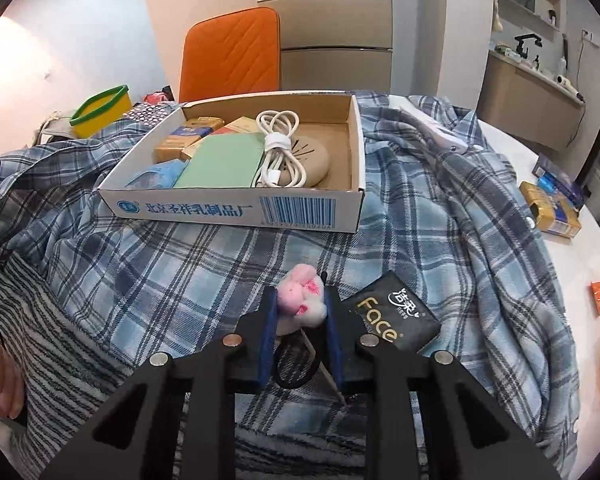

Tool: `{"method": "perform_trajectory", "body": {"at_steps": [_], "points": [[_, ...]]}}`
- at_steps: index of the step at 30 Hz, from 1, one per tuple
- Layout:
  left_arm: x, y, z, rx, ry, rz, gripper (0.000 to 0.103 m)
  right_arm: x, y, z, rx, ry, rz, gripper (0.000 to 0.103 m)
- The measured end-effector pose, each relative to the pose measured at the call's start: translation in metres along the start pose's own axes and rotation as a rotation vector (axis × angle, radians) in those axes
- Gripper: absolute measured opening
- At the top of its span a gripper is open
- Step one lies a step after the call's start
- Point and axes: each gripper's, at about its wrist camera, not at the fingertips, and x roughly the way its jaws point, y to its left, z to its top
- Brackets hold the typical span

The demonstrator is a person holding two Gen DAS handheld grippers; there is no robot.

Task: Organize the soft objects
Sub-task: 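Grasp the pink bunny keychain with the right gripper while the left gripper approaches the black Face tissue pack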

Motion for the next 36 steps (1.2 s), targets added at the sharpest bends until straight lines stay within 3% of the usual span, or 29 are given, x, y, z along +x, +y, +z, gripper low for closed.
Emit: {"method": "perform_trajectory", "body": {"at_steps": [5,9,11,15,23,32,36], "points": [[0.006,0.004,0.005,-0.014,0.040,-0.034,0.102,-0.033,0.004,-0.003,-0.015,-0.163,-0.036,0.021],[0.009,-0.001,0.013,0.007,0.077,-0.071,0.093,-0.069,0.000,-0.009,0.025,-0.337,-0.128,0.021],[0.017,-0.010,0.016,0.031,0.119,-0.108,0.085,-0.085,-0.008,-0.012,0.074,-0.420,-0.159,0.021],[0.041,-0.037,0.022,0.100,0.253,-0.245,0.084,-0.106,-0.020,-0.014,0.120,-0.520,-0.195,0.021],[0.094,-0.106,0.010,0.221,0.482,-0.446,0.077,-0.125,-0.042,-0.018,0.210,-0.565,-0.154,0.021],[0.125,-0.146,-0.025,0.314,0.673,-0.524,0.076,-0.119,-0.072,-0.020,0.328,-0.515,-0.125,0.021],[0.132,-0.155,-0.031,0.353,0.694,-0.489,0.076,-0.115,-0.073,-0.020,0.326,-0.500,-0.135,0.021]]}}
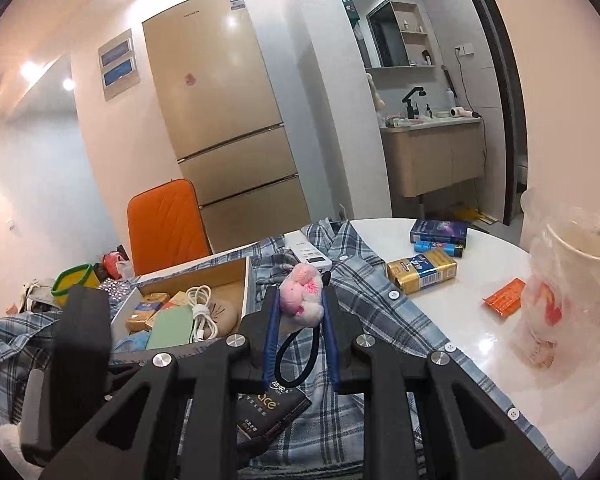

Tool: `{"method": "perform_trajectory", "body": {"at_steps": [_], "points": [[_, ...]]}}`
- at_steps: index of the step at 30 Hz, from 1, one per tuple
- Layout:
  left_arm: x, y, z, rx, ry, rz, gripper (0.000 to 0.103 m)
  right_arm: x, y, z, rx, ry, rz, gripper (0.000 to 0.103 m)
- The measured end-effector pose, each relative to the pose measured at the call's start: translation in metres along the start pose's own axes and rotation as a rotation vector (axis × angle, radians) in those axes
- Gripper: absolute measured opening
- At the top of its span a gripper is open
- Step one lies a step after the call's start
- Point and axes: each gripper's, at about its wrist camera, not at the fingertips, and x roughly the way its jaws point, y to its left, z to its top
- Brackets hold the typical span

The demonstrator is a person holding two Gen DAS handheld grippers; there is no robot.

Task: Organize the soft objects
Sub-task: 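Grasp the pink bunny keychain with the right gripper while the left gripper approaches the black Face tissue pack, then grasp and lift the black Face tissue pack with the left gripper while the right gripper holds the keychain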

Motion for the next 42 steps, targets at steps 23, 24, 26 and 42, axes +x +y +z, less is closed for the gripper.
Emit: {"method": "perform_trajectory", "body": {"at_steps": [23,24,26,42], "points": [[0.010,-0.001,0.003,0.005,-0.006,0.025,0.046,0.002,0.006,-0.002,-0.024,0.014,-0.039,0.022],[0.004,-0.003,0.001,0.009,-0.028,0.032,0.046,0.002,0.006,-0.002,-0.027,0.012,-0.049,0.022],[-0.009,-0.004,-0.003,0.015,-0.079,0.058,0.046,0.003,0.007,-0.002,-0.034,0.010,-0.057,0.022],[-0.123,0.022,-0.054,-0.130,-0.568,0.359,0.046,-0.001,0.038,-0.013,-0.175,-0.012,0.013,0.021]]}}
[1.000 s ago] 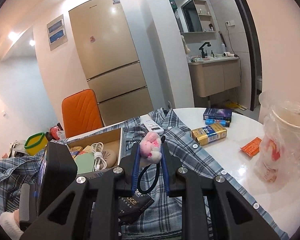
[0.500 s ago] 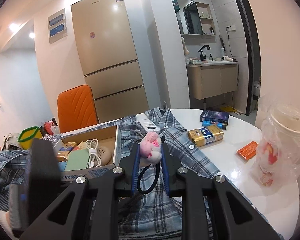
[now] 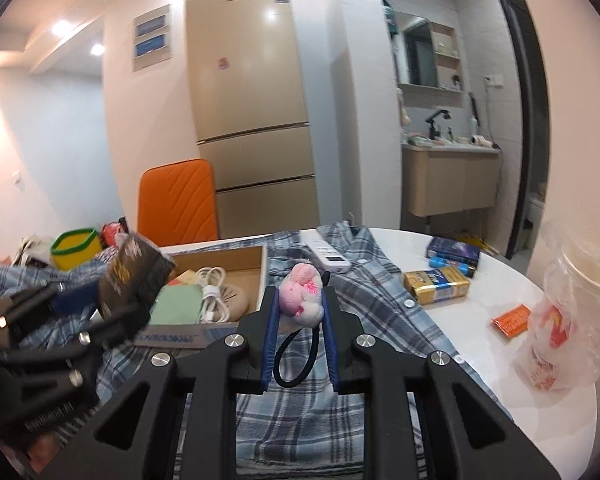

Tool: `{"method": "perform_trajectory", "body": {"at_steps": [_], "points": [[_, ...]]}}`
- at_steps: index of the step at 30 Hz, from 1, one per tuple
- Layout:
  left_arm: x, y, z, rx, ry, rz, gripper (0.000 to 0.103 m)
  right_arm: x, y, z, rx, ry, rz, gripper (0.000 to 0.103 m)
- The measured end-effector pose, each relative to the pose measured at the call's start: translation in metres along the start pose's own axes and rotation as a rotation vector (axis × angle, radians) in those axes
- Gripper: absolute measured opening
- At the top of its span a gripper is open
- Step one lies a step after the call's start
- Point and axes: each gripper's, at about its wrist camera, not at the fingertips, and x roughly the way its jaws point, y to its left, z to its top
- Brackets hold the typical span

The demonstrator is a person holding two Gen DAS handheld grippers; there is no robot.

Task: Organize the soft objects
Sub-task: 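Grasp and lift the black Face tissue pack with the left gripper while the right gripper holds the keychain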

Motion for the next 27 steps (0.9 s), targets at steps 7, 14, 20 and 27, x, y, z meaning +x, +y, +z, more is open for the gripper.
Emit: {"method": "perform_trajectory", "body": {"at_steps": [7,14,20,27], "points": [[-0.019,0.026,0.015,-0.049,-0.093,0.079,0.046,-0.014,0.022,0.012,-0.037,-0.049,0.038,0.022],[-0.025,0.051,0.034,-0.094,-0.185,0.154,0.046,-0.012,0.044,0.067,-0.049,-0.099,0.083,0.022],[-0.023,0.069,0.042,-0.119,-0.277,0.273,0.046,0.003,0.077,0.102,-0.083,-0.218,0.124,0.022],[-0.011,0.093,0.015,-0.168,-0.307,0.302,0.046,0.049,0.093,0.080,-0.068,-0.269,0.124,0.021]]}}
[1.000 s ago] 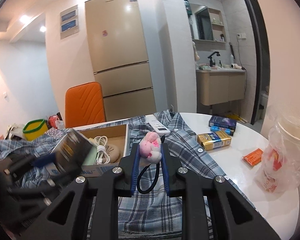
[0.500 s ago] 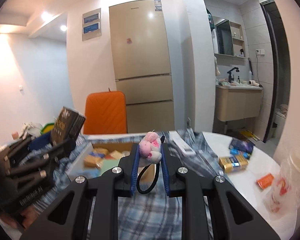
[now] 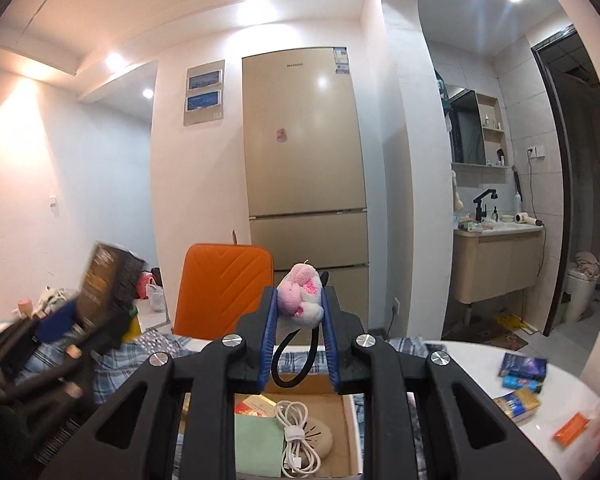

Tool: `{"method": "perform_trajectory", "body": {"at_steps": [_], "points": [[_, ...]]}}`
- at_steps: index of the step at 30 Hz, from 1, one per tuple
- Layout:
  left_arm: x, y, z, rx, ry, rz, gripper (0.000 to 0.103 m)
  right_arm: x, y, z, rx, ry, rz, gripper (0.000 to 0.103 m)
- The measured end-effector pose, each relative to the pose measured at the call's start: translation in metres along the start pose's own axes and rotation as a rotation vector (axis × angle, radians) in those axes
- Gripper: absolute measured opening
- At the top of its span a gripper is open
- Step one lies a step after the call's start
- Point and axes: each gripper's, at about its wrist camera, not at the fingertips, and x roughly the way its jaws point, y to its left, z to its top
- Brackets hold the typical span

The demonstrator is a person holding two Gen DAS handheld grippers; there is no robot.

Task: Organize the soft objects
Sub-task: 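Grasp and lift the black Face tissue pack with the left gripper while the right gripper holds the keychain, then release the Face pack into the box with the left gripper while the right gripper drops the keychain in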

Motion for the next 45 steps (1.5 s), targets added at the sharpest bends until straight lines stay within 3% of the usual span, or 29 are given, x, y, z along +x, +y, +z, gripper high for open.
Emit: {"method": "perform_trajectory", "body": {"at_steps": [8,21,29,30,34,36,39,43,45], "points": [[0.018,0.005,-0.028,-0.013,0.063,-0.021,0.046,0.026,0.008,-0.043,-0.052,0.048,0.015,0.022],[0.034,0.006,-0.033,-0.041,0.161,0.013,0.046,0.037,0.012,-0.060,-0.084,0.119,0.057,0.022],[0.037,0.006,-0.035,-0.057,0.193,0.021,0.047,0.068,-0.002,-0.071,-0.027,0.257,0.083,0.022],[0.037,0.004,-0.035,-0.052,0.193,0.023,0.053,0.069,-0.004,-0.072,-0.025,0.260,0.085,0.022],[0.034,0.007,-0.033,-0.057,0.182,0.043,0.096,0.069,-0.002,-0.075,-0.036,0.268,0.092,0.021],[0.033,0.010,-0.033,-0.064,0.177,0.049,0.100,0.068,-0.001,-0.075,-0.040,0.264,0.089,0.021],[0.034,0.009,-0.033,-0.063,0.181,0.051,0.101,0.070,0.000,-0.074,-0.043,0.270,0.080,0.034],[0.032,0.010,-0.032,-0.064,0.169,0.049,0.102,0.070,0.000,-0.073,-0.051,0.269,0.073,0.080],[0.031,0.010,-0.033,-0.065,0.165,0.050,0.102,0.067,0.000,-0.072,-0.054,0.252,0.069,0.081]]}}
